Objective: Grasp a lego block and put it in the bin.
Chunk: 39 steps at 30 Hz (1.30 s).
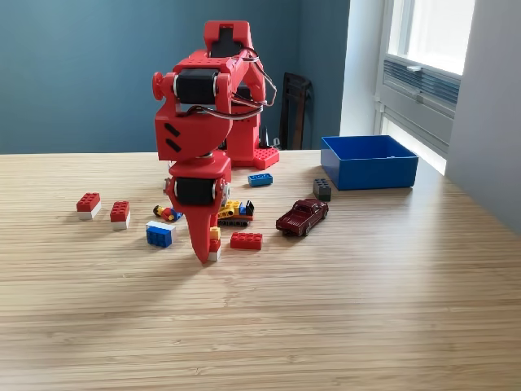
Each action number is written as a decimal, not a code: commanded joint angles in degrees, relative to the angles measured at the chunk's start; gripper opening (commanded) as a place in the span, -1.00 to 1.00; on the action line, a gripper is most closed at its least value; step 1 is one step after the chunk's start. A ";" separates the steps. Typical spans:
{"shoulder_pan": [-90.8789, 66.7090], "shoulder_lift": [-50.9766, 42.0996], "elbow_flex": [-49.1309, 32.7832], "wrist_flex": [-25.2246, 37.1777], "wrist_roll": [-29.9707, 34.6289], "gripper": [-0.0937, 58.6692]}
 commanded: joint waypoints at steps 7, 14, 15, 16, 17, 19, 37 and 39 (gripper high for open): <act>-1.93 17.23 9.23 -0.35 -0.18 -1.00; -7.65 33.40 15.56 1.05 -0.26 -1.00; -8.96 35.33 16.70 1.32 -0.26 -1.00; -10.46 37.35 17.84 1.85 -0.26 -1.00; -12.04 39.29 18.81 2.37 -0.26 -1.00; -15.73 42.80 21.01 3.52 0.00 -1.00; -55.46 50.27 28.39 12.48 6.94 -1.00; -60.12 50.27 29.97 12.48 7.82 -1.00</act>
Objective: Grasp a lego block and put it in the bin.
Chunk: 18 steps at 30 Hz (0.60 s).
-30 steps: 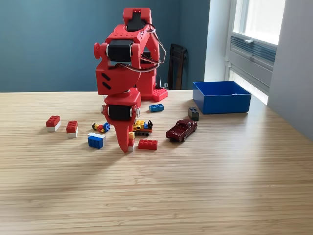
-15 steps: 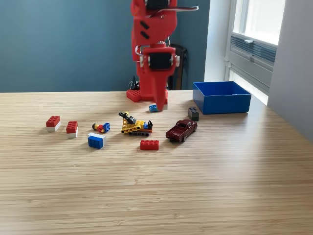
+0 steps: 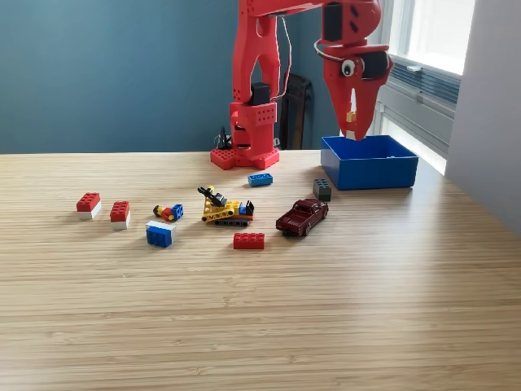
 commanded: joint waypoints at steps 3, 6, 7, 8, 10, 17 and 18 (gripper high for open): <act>-16.26 5.98 2.81 0.79 2.11 -1.00; -21.71 5.89 4.22 0.79 2.46 -1.00; -23.12 5.89 4.66 0.79 2.55 -1.00; -24.43 5.80 5.10 0.79 2.55 -1.00; -26.28 5.71 5.45 0.79 2.64 -1.00; -25.14 -2.55 0.70 0.70 2.90 -1.00; -24.87 -4.66 -0.35 0.70 2.90 -1.00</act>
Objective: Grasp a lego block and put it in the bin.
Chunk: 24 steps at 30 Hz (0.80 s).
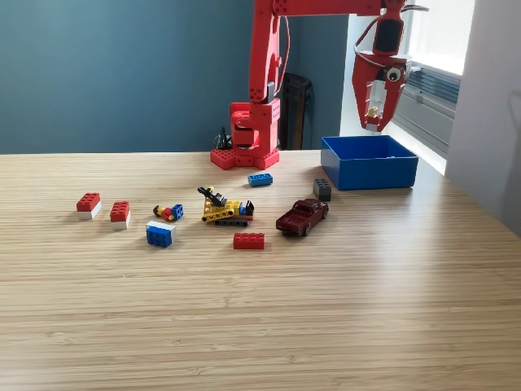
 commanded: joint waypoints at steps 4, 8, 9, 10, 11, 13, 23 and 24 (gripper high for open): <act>1.23 -11.16 -9.58 0.70 1.05 -1.00; 0.97 -15.56 -11.07 0.79 0.53 -0.93; 0.97 -16.08 -11.43 0.97 0.26 -0.75; 0.97 -16.44 -11.87 1.32 -0.18 -0.50; 0.97 -16.70 -12.57 2.02 -0.62 -0.29; 0.88 -16.79 -13.97 3.52 -1.41 0.00; 1.23 -16.61 -19.86 8.17 -0.79 -0.53; 1.67 -16.52 -21.27 8.88 -0.53 -0.70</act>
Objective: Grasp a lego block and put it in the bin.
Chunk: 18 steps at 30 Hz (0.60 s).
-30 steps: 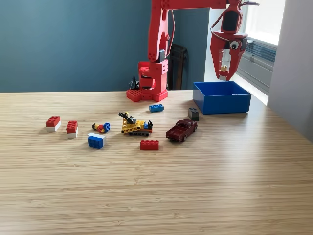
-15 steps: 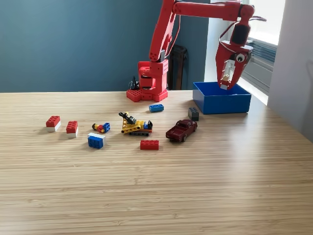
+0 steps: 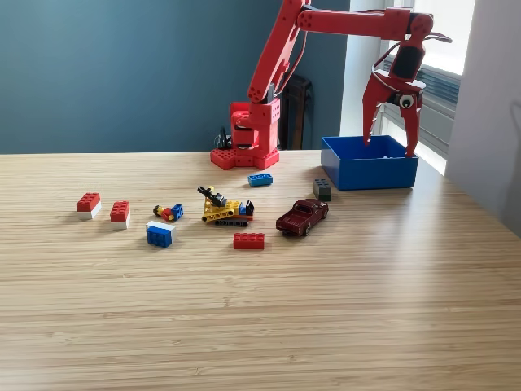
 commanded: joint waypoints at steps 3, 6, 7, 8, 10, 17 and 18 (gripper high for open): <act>1.76 1.85 -9.67 3.69 2.29 -1.00; 4.92 4.66 -8.61 3.69 3.52 -1.00; 6.59 5.71 -8.09 3.60 3.69 -1.00; 8.61 6.86 -7.73 3.60 3.87 -1.00; 13.45 8.96 -7.47 3.60 3.60 -1.00; 34.28 14.24 -5.36 3.43 -0.53 -1.00; 36.83 14.24 -5.01 3.43 -1.14 -1.00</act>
